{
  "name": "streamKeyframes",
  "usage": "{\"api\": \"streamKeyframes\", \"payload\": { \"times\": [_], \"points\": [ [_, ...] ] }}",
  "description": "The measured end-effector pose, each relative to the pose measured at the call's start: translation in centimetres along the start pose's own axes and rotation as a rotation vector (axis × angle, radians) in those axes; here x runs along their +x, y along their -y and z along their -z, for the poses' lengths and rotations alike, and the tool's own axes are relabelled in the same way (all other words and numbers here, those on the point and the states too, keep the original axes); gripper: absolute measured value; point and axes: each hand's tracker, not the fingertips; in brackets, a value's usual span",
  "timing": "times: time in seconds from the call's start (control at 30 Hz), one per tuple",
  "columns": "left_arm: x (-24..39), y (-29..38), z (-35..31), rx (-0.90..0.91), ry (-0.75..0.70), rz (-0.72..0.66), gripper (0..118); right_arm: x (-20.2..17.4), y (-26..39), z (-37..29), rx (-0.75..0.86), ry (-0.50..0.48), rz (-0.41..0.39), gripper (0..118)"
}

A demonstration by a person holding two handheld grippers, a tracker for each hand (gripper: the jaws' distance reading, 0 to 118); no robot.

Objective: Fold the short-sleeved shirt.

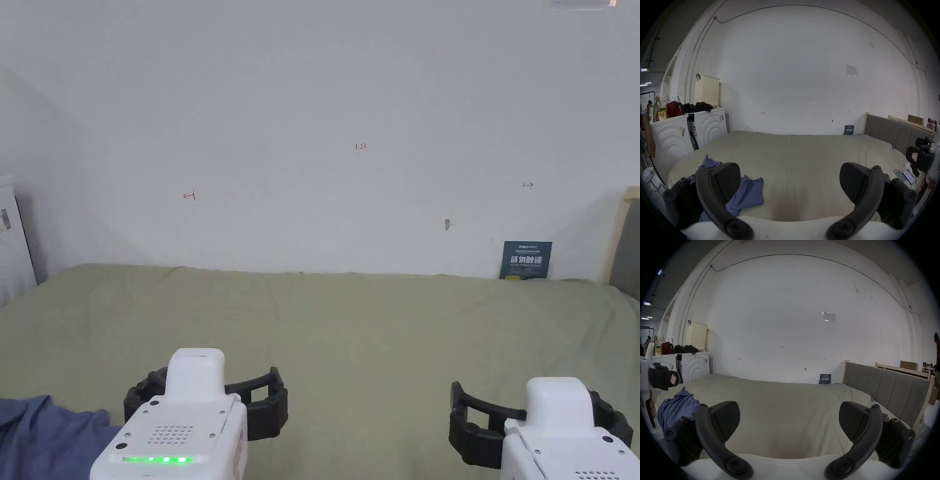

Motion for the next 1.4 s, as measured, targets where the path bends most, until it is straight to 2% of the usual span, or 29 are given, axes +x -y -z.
{"api": "streamKeyframes", "payload": {
  "times": [0.03,0.07,0.1,0.13,0.17,0.2,0.23,0.27,0.43,0.73,0.77,0.93,1.23,1.4],
  "points": [
    [0.1,0.0,-0.1,0.001,0.001,0.009,80,0.0,0.0,0.0,-0.001,0.002,0.003,116],
    [0.1,0.0,-0.1,0.002,0.001,0.019,38,0.1,-0.1,0.1,-0.009,-0.001,0.003,98],
    [0.2,0.1,0.0,0.004,-0.005,0.028,0,0.1,-0.1,0.1,-0.023,-0.014,0.000,20],
    [0.3,0.1,0.1,-0.010,-0.022,0.049,0,0.0,-0.2,0.0,-0.027,-0.013,-0.009,0],
    [0.4,0.3,0.2,-0.032,-0.080,0.060,0,-0.2,-0.2,0.1,-0.030,0.015,-0.030,0],
    [0.6,0.3,0.4,0.009,-0.031,0.022,0,0.1,0.2,0.0,-0.021,0.066,0.006,0],
    [0.5,0.2,0.5,-0.024,-0.033,0.023,0,0.8,-0.2,-0.1,-0.024,0.036,-0.021,0],
    [0.5,0.2,0.5,-0.029,-0.027,0.010,0,0.6,-0.5,-0.5,-0.042,0.014,-0.011,0],
    [0.4,0.0,0.2,-0.025,-0.011,0.007,0,0.7,0.4,0.4,-0.015,0.063,-0.033,0],
    [-2.0,-0.2,0.5,-0.031,-0.029,-0.009,0,0.2,-0.1,1.1,-0.039,0.039,-0.019,0],
    [-2.6,-0.3,0.3,-0.035,-0.043,-0.008,0,-0.6,-0.7,1.0,-0.028,0.029,-0.040,0],
    [-7.3,0.0,-1.1,-0.053,-0.155,-0.029,0,-5.5,-1.2,1.6,-0.048,-0.087,-0.034,0],
    [-17.8,0.9,-7.3,-0.076,-0.433,-0.039,0,-17.9,-0.1,4.2,-0.073,-0.405,-0.013,0],
    [-22.6,2.2,-11.0,-0.110,-0.560,-0.057,0,-23.0,-0.2,3.8,-0.083,-0.524,-0.003,0]
  ]
}}
